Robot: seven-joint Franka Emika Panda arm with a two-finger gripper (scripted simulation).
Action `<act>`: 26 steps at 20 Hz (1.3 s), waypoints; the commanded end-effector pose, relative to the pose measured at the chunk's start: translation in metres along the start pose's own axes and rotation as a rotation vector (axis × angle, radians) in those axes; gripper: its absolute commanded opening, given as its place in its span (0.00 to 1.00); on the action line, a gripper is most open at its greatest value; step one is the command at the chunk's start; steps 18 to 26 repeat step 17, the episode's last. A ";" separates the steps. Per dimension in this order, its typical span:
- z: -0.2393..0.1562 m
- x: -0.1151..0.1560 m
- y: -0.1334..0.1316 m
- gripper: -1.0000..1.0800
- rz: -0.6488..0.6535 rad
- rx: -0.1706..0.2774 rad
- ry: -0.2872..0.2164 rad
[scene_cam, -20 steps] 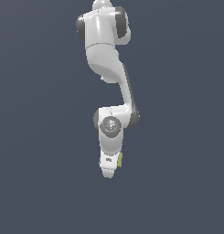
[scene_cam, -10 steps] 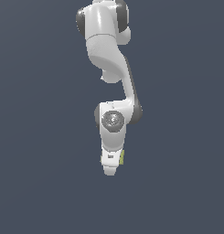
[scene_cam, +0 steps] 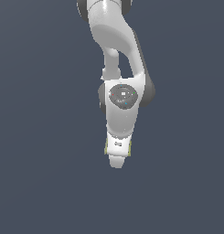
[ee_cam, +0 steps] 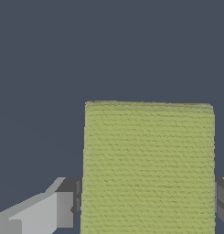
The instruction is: Pick up the object and move it to a goal position.
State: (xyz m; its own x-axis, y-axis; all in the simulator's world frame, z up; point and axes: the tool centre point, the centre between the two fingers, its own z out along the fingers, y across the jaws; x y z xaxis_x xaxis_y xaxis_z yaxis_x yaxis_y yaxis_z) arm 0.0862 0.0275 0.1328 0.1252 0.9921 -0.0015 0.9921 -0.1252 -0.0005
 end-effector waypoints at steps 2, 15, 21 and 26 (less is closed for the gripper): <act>-0.039 0.009 -0.003 0.00 -0.001 -0.001 0.000; -0.113 0.027 -0.004 0.00 0.000 0.000 0.002; -0.115 0.026 -0.004 0.00 0.001 0.000 0.002; -0.115 0.026 -0.004 0.00 0.001 0.000 0.002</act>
